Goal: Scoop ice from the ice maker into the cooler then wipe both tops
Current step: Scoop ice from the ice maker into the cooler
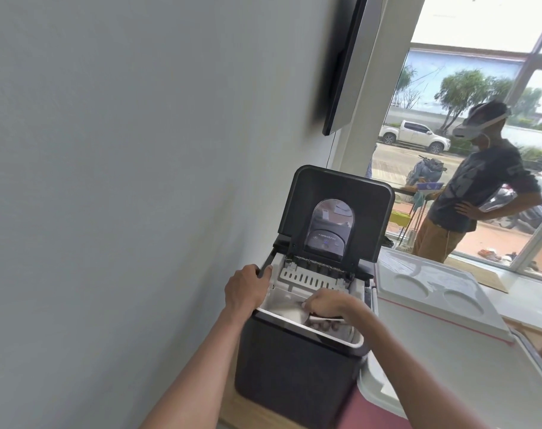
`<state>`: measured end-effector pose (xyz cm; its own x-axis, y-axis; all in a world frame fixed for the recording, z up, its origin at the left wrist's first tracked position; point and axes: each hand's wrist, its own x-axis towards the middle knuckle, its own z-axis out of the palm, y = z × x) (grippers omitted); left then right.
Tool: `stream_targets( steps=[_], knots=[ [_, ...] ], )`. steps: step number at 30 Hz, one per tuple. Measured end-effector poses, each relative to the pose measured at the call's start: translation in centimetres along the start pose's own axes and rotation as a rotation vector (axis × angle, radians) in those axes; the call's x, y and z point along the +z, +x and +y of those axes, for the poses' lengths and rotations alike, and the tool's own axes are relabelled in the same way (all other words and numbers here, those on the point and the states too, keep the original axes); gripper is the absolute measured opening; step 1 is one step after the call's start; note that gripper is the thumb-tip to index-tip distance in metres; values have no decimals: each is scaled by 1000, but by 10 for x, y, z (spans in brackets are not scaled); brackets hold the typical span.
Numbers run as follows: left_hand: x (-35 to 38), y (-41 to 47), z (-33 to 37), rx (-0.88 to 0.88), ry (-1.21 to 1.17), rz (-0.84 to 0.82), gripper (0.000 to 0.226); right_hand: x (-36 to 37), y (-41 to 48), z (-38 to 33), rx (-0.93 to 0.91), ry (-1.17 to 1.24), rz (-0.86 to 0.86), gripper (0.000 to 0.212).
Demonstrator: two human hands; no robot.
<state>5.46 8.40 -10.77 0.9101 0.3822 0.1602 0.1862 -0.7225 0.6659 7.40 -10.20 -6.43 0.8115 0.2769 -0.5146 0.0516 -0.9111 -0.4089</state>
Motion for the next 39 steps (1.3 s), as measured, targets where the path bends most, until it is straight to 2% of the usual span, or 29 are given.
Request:
stream_targets(
  steps=[9,26,30,32,39],
  knots=[
    [4,3,2,-52,-23,32,60,-15,-20,21,-27,330,-86,32],
    [4,3,1,-83,6,18,52,-24,-36,34,-26,522,-48,23],
    [3,3,2,-73,17,16,51,-41,-58,50,-60,518,15,34],
    [3,2,1,-58,1,18,50,-55,-74,65,-62,468,75,32],
    [3,1,-2,-41,-17,34,45,-97,-129,134,133,256,221,32]
  ],
)
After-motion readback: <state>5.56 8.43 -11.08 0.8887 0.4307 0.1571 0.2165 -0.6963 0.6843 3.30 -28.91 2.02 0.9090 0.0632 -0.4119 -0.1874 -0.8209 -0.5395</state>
